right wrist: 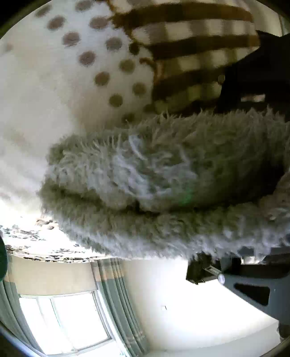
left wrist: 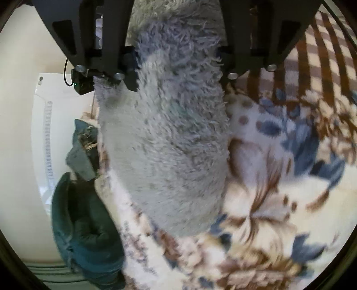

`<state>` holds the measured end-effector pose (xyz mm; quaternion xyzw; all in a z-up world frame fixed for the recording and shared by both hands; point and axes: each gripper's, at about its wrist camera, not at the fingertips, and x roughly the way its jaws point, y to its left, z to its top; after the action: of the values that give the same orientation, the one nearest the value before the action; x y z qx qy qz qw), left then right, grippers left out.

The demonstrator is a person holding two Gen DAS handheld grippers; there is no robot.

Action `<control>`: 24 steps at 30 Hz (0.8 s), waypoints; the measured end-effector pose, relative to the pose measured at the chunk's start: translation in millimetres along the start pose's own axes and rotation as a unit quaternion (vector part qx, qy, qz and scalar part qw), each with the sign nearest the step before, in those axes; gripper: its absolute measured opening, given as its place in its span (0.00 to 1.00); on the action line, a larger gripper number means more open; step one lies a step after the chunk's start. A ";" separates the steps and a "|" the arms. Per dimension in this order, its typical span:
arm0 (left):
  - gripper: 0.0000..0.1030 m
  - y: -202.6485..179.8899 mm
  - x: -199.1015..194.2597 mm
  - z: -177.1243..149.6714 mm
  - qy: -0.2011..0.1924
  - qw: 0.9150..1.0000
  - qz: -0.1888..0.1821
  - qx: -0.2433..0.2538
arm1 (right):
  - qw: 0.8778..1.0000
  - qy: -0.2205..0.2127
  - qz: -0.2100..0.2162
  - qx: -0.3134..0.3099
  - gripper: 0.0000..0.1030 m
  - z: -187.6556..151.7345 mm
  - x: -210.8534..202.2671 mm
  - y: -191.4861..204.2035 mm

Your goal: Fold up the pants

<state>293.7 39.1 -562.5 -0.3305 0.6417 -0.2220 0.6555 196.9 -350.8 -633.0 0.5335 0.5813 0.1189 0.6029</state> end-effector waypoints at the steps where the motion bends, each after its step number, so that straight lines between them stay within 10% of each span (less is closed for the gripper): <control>1: 0.39 -3.2 -5.7 2.6 -0.004 1.000 -0.003 0.004 | 1.000 -0.005 -0.001 -0.005 0.47 -2.7 -1.4 10.5; 12: 0.38 -30.5 -73.1 75.5 -0.063 0.997 -0.022 0.029 | 0.997 -0.036 0.000 -0.071 0.44 20.9 -6.3 146.6; 24: 0.38 -17.0 -115.6 306.9 -0.169 0.985 0.018 0.042 | 0.984 -0.020 0.014 -0.174 0.44 209.7 159.0 311.3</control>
<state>590.1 155.7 -482.9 -0.3241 0.5180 -0.1778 0.7714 566.0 -210.0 -532.5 0.4306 0.5318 0.2158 0.6966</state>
